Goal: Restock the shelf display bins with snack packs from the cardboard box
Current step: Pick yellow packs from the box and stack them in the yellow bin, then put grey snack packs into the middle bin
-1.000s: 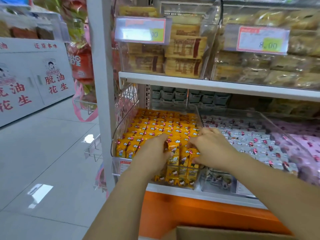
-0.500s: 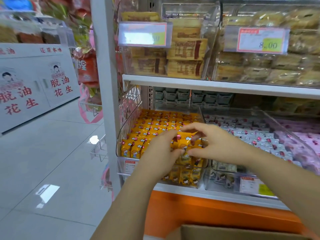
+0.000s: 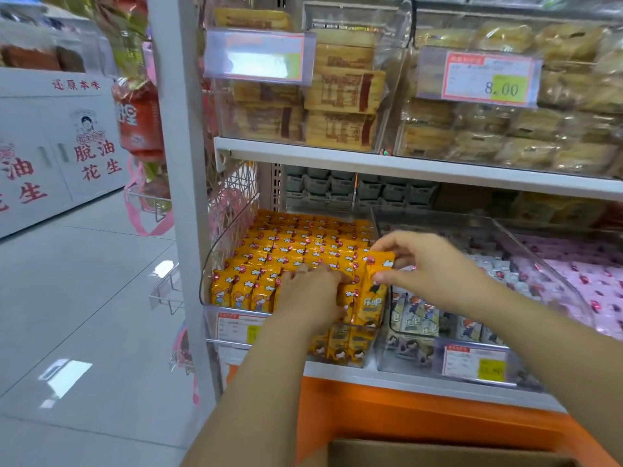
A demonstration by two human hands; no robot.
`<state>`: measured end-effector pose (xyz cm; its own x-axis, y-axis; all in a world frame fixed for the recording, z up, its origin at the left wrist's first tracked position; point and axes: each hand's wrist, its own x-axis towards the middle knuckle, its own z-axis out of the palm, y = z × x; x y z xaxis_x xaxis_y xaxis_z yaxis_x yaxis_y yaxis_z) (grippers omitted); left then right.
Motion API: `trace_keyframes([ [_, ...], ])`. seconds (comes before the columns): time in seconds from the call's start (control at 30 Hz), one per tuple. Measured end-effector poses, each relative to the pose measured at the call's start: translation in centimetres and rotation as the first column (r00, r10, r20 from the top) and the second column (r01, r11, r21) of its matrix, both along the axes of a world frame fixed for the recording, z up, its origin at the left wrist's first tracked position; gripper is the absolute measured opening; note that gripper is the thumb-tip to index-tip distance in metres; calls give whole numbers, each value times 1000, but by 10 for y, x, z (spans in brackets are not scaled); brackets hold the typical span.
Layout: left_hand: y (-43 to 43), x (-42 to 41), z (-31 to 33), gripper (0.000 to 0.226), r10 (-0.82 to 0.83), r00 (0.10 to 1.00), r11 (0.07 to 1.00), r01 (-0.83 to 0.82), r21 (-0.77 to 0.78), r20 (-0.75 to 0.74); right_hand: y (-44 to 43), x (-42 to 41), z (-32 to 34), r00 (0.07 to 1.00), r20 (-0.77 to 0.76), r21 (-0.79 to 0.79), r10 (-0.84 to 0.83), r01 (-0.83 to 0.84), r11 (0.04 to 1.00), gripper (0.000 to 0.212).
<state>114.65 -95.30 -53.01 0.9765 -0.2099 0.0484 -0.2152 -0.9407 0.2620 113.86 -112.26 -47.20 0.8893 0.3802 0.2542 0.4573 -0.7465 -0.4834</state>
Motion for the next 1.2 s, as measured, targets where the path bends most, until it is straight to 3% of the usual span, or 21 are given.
trace_keyframes([
  [0.13,-5,6,1,54,13,1000,997,-12,83,-18,6,-4,-7,999,33,-239,0,8,971,39],
  [0.3,-4,5,4,54,-11,998,992,19,122,-69,8,-5,-4,991,129,-418,41,17,908,40],
  [0.5,4,4,1,45,-28,998,999,29,18,-62,10,2,-6,991,133,-432,13,46,901,32],
  [0.7,9,6,-2,58,-12,996,1000,12,1,-93,9,-6,-6,992,118,-466,47,13,884,36],
  [0.87,11,4,-4,55,-36,999,999,36,-23,17,5,-10,-4,987,154,-459,37,38,888,32],
  [1.2,7,2,-6,53,5,991,1000,-4,-8,136,25,4,-14,985,173,-593,6,99,799,22],
])
